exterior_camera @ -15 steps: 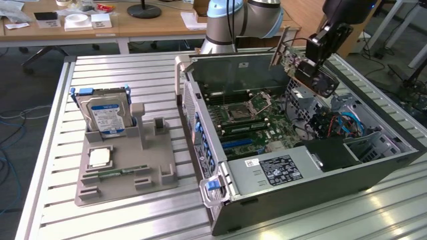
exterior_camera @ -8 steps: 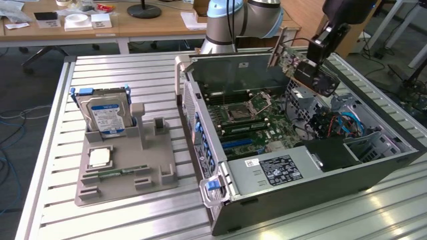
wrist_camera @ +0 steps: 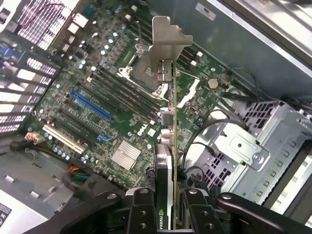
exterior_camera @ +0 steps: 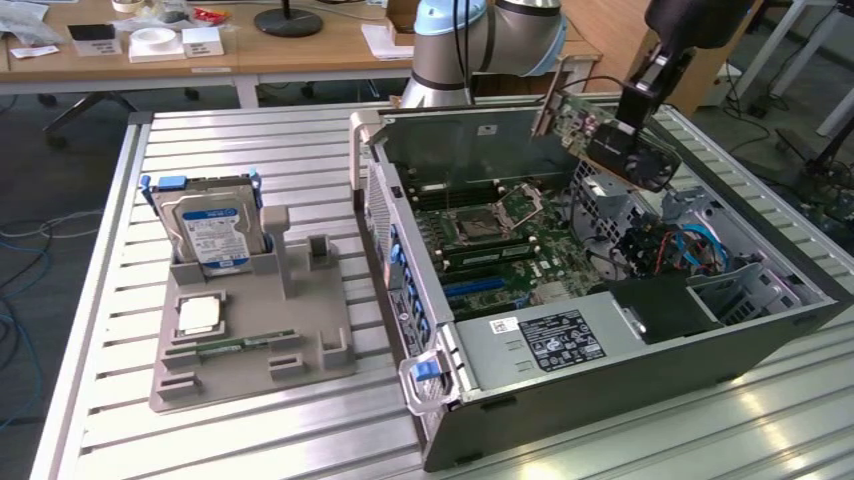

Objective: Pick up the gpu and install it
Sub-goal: 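Insert the gpu into the slot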

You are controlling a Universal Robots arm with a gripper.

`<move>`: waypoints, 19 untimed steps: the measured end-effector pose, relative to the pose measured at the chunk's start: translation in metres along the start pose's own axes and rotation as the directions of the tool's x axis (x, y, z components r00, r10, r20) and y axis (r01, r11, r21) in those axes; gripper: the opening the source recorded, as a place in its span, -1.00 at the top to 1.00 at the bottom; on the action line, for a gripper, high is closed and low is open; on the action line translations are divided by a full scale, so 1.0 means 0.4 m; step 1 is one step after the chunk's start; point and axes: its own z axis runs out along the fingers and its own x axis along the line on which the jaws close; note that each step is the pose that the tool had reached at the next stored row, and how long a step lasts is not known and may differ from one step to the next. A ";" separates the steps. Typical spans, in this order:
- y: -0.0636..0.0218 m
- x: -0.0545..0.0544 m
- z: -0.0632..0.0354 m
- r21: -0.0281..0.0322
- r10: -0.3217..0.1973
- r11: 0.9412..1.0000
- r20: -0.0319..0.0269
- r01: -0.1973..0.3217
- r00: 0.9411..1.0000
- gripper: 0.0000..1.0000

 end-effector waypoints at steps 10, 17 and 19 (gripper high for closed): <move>0.000 0.000 0.000 -0.003 -0.114 0.993 -0.004 0.114 0.993 0.47; 0.000 0.000 0.000 -0.006 -0.189 0.982 -0.007 0.189 0.982 0.47; 0.000 0.000 0.000 -0.006 -0.209 0.978 -0.008 0.209 0.978 0.47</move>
